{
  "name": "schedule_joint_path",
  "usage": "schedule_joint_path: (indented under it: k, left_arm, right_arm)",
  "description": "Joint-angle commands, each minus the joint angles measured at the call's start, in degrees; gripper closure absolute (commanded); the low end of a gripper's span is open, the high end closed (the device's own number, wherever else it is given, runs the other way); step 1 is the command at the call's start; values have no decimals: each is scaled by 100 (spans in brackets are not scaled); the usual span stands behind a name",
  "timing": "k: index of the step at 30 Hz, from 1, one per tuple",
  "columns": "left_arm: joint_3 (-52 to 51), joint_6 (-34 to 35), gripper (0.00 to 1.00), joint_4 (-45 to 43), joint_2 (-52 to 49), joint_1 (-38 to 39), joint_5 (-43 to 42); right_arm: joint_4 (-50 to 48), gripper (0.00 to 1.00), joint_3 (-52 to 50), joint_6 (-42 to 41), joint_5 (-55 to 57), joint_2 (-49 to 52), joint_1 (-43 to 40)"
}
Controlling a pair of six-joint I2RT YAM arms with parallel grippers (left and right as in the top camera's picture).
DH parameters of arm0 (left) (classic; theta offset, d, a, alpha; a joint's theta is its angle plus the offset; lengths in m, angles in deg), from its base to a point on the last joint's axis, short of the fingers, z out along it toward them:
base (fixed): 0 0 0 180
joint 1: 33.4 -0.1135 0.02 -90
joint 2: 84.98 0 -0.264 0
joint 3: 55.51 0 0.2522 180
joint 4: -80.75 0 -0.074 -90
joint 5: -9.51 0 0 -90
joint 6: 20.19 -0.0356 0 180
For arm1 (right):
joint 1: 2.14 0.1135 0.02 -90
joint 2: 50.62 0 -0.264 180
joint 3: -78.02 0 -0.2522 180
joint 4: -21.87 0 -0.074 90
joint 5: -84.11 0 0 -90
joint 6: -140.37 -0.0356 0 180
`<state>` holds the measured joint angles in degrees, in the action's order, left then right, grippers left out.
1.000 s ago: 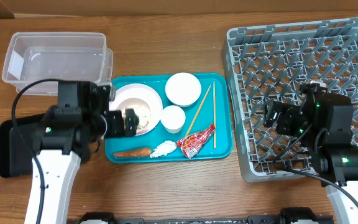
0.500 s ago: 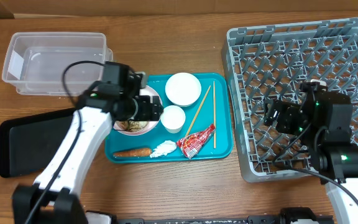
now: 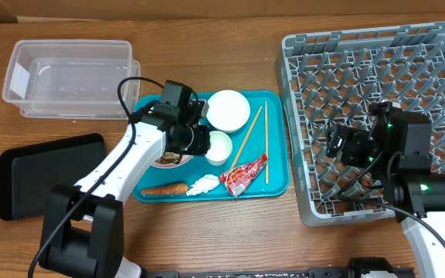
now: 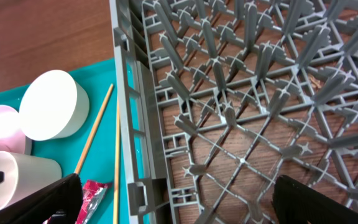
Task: Sort waste into correct bins and load items into the dishwasher
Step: 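Grasp the white cup with the left gripper and lift it, then hand the white cup from the left gripper to the right gripper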
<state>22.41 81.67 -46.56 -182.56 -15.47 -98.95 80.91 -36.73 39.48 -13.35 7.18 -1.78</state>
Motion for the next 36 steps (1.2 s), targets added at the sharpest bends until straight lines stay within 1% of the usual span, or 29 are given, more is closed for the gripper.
schedule_joint_path:
  k: [1, 4, 5, 7, 8, 9, 10, 12, 13, 14, 15, 16, 17, 19, 21, 22, 27, 36]
  left_arm:
    - [98, 42, 96, -39, -35, 0, -42]
    - [125, 42, 96, -4, -11, -42, -48]
    - [214, 46, 96, 103, 13, -120, -66]
    - [437, 164, 96, 278, 55, -282, -197]
    - [667, 273, 96, 295, 85, -472, -748]
    - [776, 330, 96, 219, 85, -568, -1270]
    - [848, 385, 96, 66, 85, -651, -1888]
    - [883, 511, 96, -422, 85, -778, -3213]
    - [881, 671, 96, -728, 85, -828, -3882]
    - [881, 933, 96, -1084, 72, -861, -4503]
    - [881, 1132, 96, -1344, 68, -859, -4846]
    - [881, 1429, 96, -1757, 68, -850, -5320]
    - [881, 1598, 96, -2026, 68, -831, -5598]
    - [881, 1801, 96, -2483, 68, -765, -6048]
    - [881, 2024, 96, -2769, 68, -680, -6262]
    - [881, 2105, 96, -2855, 68, -647, -6286]
    - [881, 2159, 96, -2898, 68, -463, -6323]
    - [881, 2197, 96, -2916, 68, -153, -6229]
  right_arm:
    - [50, 0, 120, -24, 39, 15, -11]
    - [52, 0, 120, -26, 339, 15, -11]
    - [44, 0, 120, -31, 719, 15, -11]
    - [-15, 0, 120, -378, 1681, 15, -15]
    - [-164, 4, 120, -584, 2044, 17, -85]
    - [-321, 8, 120, -588, 1884, 31, -164]
    - [-485, 9, 120, -584, 1532, 52, -243]
    - [-903, 9, 120, -385, 120, 133, -398]
    - [-1134, 9, 120, -127, -831, 188, -444]
    - [-1469, 9, 120, 278, -2269, 293, -461]
    - [-1648, 8, 120, 468, -3021, 358, -461]
    - [-2022, 6, 120, 719, -4419, 514, -439]
    - [-2334, 5, 120, 776, -5300, 656, -411]
    - [-2900, 1, 120, 774, -6430, 907, -350]
    - [-3340, 0, 120, 769, -7016, 1137, -269]
    - [-3449, 0, 120, 765, -7086, 1222, -229]
    - [-3604, 0, 120, 754, -7064, 1556, -87]
    - [-3858, 0, 120, 752, -7132, 1593, 129]
